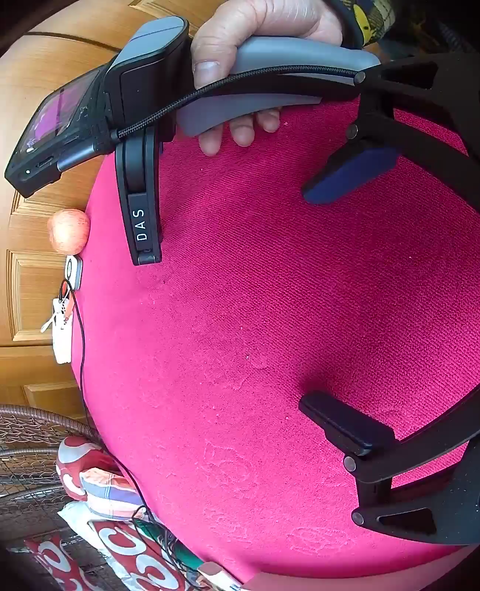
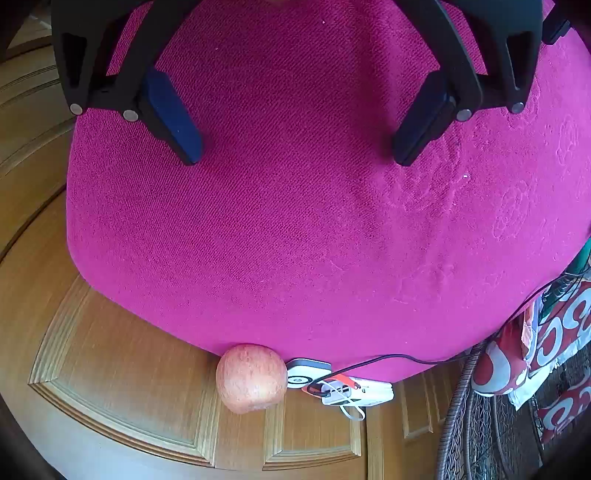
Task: Organize rigid objects
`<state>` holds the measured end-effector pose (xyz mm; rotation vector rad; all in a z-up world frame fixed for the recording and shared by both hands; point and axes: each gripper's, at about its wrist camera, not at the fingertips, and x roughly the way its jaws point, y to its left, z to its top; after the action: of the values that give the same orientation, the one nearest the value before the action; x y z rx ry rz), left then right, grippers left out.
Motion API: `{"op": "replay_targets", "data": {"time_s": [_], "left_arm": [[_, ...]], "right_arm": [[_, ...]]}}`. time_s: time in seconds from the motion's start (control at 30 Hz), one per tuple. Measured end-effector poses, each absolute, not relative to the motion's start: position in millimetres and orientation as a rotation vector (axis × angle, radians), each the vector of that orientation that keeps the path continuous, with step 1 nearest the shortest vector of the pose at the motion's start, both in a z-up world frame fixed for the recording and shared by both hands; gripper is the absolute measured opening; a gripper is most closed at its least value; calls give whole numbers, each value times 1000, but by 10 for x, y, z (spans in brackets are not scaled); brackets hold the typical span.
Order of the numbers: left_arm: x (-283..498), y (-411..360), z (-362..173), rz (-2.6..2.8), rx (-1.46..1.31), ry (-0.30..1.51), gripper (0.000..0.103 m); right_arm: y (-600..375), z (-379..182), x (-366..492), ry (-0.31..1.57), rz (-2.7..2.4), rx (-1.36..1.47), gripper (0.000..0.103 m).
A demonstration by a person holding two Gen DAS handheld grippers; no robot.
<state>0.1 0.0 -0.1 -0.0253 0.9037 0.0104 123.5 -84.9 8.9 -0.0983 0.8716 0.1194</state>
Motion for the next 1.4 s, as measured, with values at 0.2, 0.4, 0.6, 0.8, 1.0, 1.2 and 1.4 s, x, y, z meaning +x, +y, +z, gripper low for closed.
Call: {"op": "replay_targets", "data": {"time_s": [0.2,0.4,0.6,0.8,1.0,1.2,1.4], "left_arm": [[0,0,-1,10,-26,904,103],[6,8,1,9,-27,905,103],[5,7,1,10,-26,904,103],[5,7,1,10,-26,904,103],[5,8,1,10,-26,904,103],[6,10,2,10,-26,904,103],[3,-11,3,10,-26,904,103]], "right_arm": [[-846,90,1230,866,122,-92,103],[-838,98,1230,872,118,-98,103],[-826,88,1231,871,119,-97,103],[-831,98,1243,873,118,-98,103],[-834,96,1242,872,119,-98,103],[-844,96,1239,872,118,-98,103],[-830,81,1246,871,119,-98,103]]}}
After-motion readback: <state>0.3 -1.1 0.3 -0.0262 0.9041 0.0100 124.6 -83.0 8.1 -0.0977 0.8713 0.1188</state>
